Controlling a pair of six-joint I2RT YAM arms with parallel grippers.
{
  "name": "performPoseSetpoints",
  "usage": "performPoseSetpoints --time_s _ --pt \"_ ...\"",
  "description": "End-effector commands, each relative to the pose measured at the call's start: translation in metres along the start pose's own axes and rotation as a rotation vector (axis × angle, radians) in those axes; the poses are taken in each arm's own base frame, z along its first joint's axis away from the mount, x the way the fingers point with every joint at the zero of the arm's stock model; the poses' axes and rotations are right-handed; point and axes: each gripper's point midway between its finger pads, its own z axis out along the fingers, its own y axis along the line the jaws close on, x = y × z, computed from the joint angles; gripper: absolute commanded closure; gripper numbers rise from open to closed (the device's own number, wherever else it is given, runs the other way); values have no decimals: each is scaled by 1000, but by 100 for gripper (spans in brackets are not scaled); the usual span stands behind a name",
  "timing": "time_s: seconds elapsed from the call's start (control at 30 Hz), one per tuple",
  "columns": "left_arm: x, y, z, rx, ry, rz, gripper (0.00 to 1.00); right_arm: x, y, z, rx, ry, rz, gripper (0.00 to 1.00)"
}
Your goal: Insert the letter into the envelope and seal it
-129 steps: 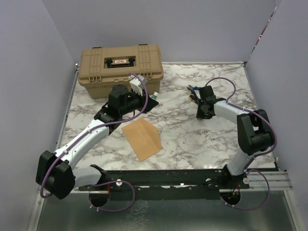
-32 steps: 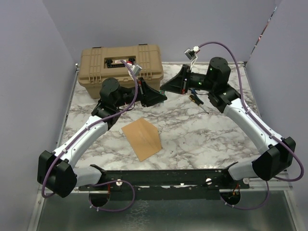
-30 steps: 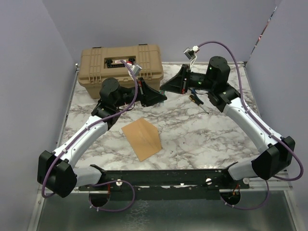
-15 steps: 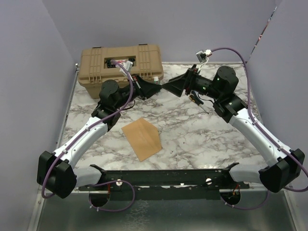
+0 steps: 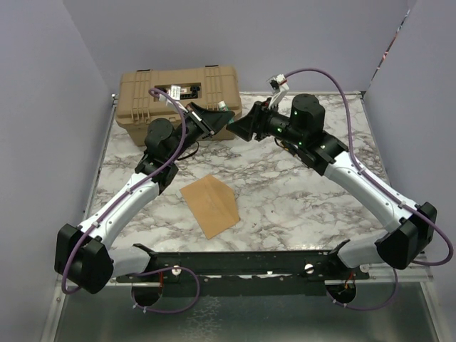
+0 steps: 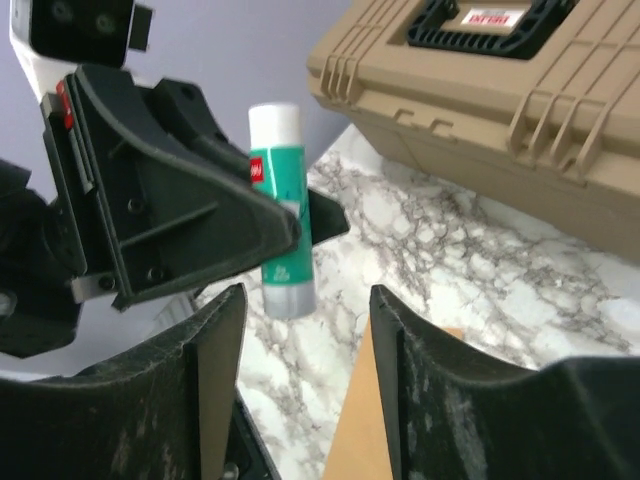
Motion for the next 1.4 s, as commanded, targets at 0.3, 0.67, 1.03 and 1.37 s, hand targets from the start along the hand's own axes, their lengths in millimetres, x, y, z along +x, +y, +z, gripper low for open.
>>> performPoseSetpoints --time_s 0.3,0.67,1.03,1.37 --pt "-17 -48 -8 140 -20 29 100 -23 40 15 -202 -11 62 99" --pt "-29 -110 -39 472 -60 285 100 -51 64 -38 -595 -11 370 100" --pt "-57 -155 -55 587 -211 479 100 -101 68 -58 -754 -131 701 100" --pt "-71 -154 -50 551 -247 297 100 -64 54 -20 -359 -61 98 35"
